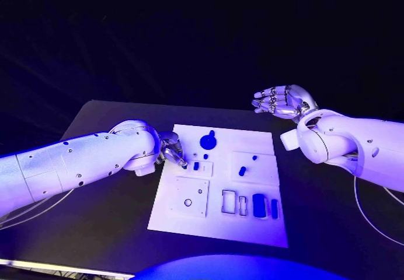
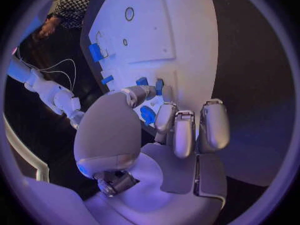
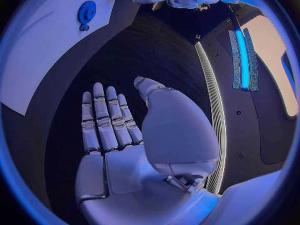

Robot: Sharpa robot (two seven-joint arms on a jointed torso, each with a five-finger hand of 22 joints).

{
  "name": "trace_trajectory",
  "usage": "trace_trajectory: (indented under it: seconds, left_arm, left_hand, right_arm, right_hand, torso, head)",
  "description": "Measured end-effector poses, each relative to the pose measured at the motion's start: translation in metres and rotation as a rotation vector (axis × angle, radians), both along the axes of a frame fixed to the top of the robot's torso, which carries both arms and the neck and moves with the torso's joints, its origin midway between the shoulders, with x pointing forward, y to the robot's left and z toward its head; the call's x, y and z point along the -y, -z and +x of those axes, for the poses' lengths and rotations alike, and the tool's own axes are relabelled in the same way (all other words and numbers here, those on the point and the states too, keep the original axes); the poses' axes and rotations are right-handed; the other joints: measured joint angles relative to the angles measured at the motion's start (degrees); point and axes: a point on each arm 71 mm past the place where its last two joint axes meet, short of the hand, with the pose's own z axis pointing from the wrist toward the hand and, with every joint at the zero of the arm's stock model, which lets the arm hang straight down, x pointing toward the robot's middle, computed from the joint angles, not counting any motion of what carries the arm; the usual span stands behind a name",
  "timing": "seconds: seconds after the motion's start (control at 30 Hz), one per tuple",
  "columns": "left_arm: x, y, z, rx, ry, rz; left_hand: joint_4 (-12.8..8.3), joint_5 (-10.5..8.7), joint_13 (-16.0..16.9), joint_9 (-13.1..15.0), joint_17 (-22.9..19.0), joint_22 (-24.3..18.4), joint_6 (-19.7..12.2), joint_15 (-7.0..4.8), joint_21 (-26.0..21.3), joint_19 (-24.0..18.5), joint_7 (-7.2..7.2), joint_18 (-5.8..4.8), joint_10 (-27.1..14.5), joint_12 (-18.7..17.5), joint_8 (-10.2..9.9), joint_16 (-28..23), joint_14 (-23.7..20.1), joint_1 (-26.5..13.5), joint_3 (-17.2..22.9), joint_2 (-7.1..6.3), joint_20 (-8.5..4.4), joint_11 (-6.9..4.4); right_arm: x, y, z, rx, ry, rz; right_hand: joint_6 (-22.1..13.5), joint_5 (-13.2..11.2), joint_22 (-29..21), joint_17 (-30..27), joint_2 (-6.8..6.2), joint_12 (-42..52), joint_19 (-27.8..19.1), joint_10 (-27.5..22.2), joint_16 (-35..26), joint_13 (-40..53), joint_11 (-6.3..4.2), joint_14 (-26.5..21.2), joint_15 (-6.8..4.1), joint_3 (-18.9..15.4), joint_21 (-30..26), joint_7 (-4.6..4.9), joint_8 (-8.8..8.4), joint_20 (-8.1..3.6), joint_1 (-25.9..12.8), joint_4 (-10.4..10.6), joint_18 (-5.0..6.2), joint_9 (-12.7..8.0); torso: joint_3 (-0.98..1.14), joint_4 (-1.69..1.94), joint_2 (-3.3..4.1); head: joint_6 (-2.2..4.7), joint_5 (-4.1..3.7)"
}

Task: Assemble the parts on the task board

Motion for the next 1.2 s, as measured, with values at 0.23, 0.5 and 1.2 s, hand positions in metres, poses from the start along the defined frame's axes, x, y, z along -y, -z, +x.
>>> trace_trajectory:
  seconds: [0.23,0.5,1.2]
  left_arm:
    - [0.0008,-0.0002,-0.0005,0.011,0.005,0.006]
    - [0.0018,-0.0005,-0.0010,0.016,0.011,0.010]
    - [0.0005,0.0022,-0.0009,0.001,-0.006,-0.004]
  left_hand:
    - [-0.17,2.16,0.88,-0.01,0.00,0.75,0.29,0.00,0.28,0.41,0.12,0.00,0.39,0.32,0.00,0.22,0.00,0.00,-0.17,0.00,0.00,0.00]
    - [-0.17,2.45,1.00,-0.02,0.00,0.81,0.31,0.00,0.28,0.41,0.12,0.00,0.59,0.32,-0.01,0.22,0.00,-0.01,-0.17,0.00,-0.01,-0.19]
    - [-1.94,1.91,2.52,-0.52,0.00,1.10,2.47,-0.61,0.28,1.02,-1.76,0.00,1.64,1.33,-0.05,0.22,0.20,-3.94,-1.93,0.58,-0.20,-0.81]
  right_arm:
    - [0.0000,0.0000,0.0000,0.000,0.000,0.000]
    - [0.0000,0.0000,0.0000,0.000,0.000,0.000]
    - [0.0005,0.0001,0.0000,-0.001,0.000,0.000]
  right_hand:
    - [0.00,0.00,-0.01,0.00,0.00,0.00,0.00,0.00,0.00,0.00,0.00,0.00,0.00,0.00,0.00,0.00,0.00,0.00,0.00,0.00,0.00,0.00]
    - [0.00,0.00,0.00,0.00,0.00,0.00,0.00,0.00,0.00,0.00,0.00,0.00,0.00,0.00,0.00,0.00,0.00,0.00,0.00,0.00,0.00,-0.05]
    - [0.00,0.00,-0.16,-0.13,0.00,0.00,-0.20,0.00,0.00,0.00,0.00,0.00,0.00,0.00,0.00,0.00,0.00,0.21,0.00,0.00,0.00,-0.05]
  torso:
    - [0.01,-0.01,0.00]
    - [0.04,-0.02,0.01]
    - [0.10,-0.03,0.02]
  head:
    - [-0.03,0.01]
    - [-0.12,0.01]
    - [-0.14,0.04]
